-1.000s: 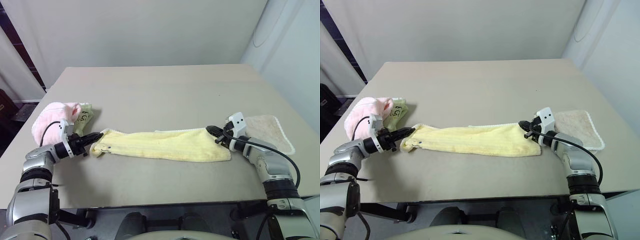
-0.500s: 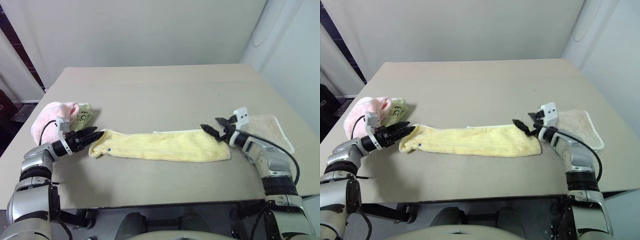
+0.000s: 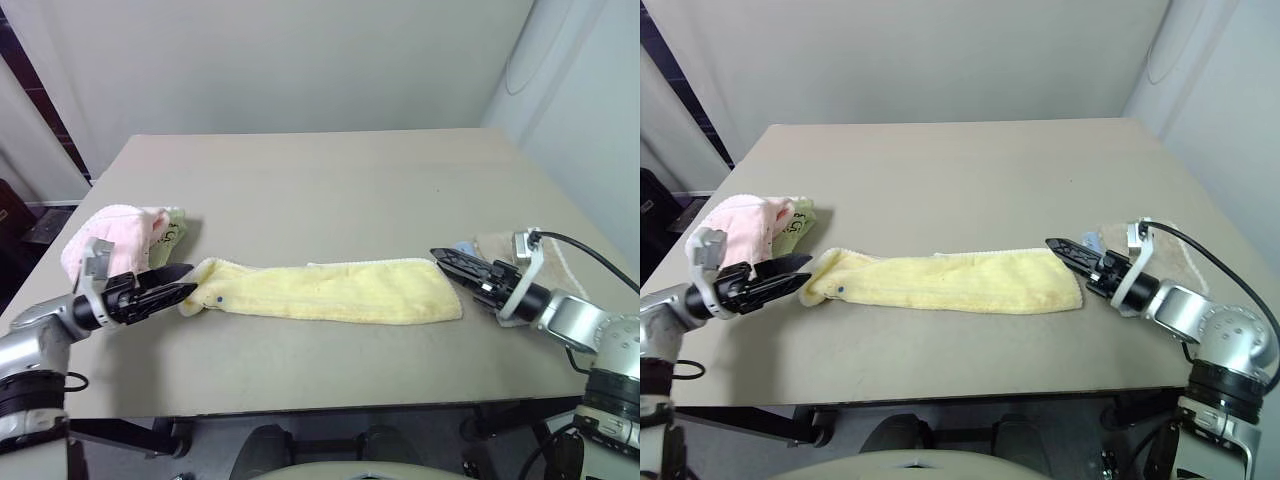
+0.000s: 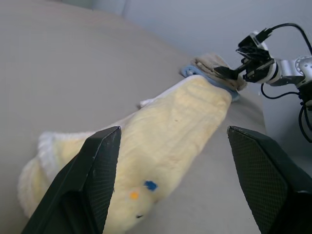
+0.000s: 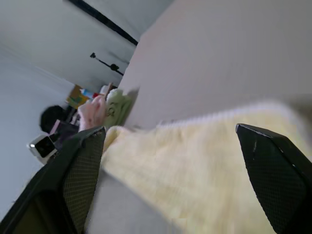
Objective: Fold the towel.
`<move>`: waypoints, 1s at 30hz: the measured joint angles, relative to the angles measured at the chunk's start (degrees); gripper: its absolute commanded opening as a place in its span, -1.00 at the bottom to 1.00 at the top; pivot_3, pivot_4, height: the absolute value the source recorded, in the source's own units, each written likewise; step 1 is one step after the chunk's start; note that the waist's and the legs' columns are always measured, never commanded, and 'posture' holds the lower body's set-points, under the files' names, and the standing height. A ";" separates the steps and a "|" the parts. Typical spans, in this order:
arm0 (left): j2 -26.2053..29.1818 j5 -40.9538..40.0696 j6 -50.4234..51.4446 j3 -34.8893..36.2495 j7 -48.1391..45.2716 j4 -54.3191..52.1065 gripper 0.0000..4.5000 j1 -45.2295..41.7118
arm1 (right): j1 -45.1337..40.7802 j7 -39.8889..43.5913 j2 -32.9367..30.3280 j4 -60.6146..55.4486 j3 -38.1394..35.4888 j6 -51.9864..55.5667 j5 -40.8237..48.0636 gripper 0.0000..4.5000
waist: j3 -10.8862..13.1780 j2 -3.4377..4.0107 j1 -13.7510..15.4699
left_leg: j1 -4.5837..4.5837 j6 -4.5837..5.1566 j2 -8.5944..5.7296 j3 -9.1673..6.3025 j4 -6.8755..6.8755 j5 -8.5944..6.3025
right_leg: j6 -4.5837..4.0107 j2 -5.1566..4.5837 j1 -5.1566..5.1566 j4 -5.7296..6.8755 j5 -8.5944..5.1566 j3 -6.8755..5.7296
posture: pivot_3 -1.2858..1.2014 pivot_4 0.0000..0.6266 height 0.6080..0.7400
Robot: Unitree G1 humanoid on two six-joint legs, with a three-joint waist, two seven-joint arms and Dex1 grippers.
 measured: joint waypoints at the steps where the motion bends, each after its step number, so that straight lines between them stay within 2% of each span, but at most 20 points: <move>1: 0.70 -0.44 0.68 0.19 0.16 -1.38 0.63 0.71 | 0.62 -1.60 0.00 0.88 -1.64 1.62 1.90 0.98 | -0.01 0.02 -0.01 | 0.00 0.00 0.00 0.01 0.00 0.00 | -0.01 -0.01 0.01 -0.02 0.00 0.01 | 0.03 -1.00 0.41; 5: 1.33 -0.81 1.46 0.13 0.40 -4.11 0.63 2.39 | 4.37 -7.86 0.17 3.25 -5.44 6.23 8.14 0.98 | -0.02 0.11 0.11 | -0.05 0.00 0.00 0.07 -0.03 0.00 | -0.02 -0.04 -0.04 -0.08 0.00 0.01 | 0.03 -1.00 0.41; 8: 1.34 -1.62 3.57 -0.48 0.79 -6.13 0.63 3.20 | 8.42 -11.60 0.83 3.21 -5.54 7.55 11.55 0.98 | -0.01 0.13 0.07 | -0.10 0.00 0.00 0.10 -0.05 0.00 | -0.02 -0.03 -0.08 -0.11 0.00 0.02 | 0.03 -1.00 0.41; 17: -0.16 -0.21 3.19 -6.75 5.98 -15.44 0.63 5.37 | 11.92 -22.69 2.50 2.74 -3.35 4.94 18.79 0.98 | -0.02 0.14 -0.03 | -0.06 0.02 0.05 0.20 -0.04 0.00 | -0.01 0.16 -0.07 -0.12 0.00 0.14 | 0.03 -1.00 0.41; 26: -1.09 -2.30 7.55 -7.77 11.07 -21.40 0.63 5.39 | 18.69 -26.00 -1.38 0.72 0.65 1.66 28.36 0.98 | -0.02 0.13 0.22 | -0.04 0.03 0.18 0.21 -0.04 0.01 | 0.03 0.58 0.04 -0.33 0.00 0.10 | 0.03 -1.00 0.41; 30: -2.27 -3.92 10.52 -7.95 14.48 -25.26 0.63 5.38 | 21.95 -27.35 -3.74 -1.61 4.72 -0.76 33.31 0.98 | -0.02 0.12 0.20 | -0.04 0.03 0.29 0.21 -0.05 0.00 | 0.05 0.70 0.09 -0.47 0.01 0.10 | 0.03 -1.00 0.41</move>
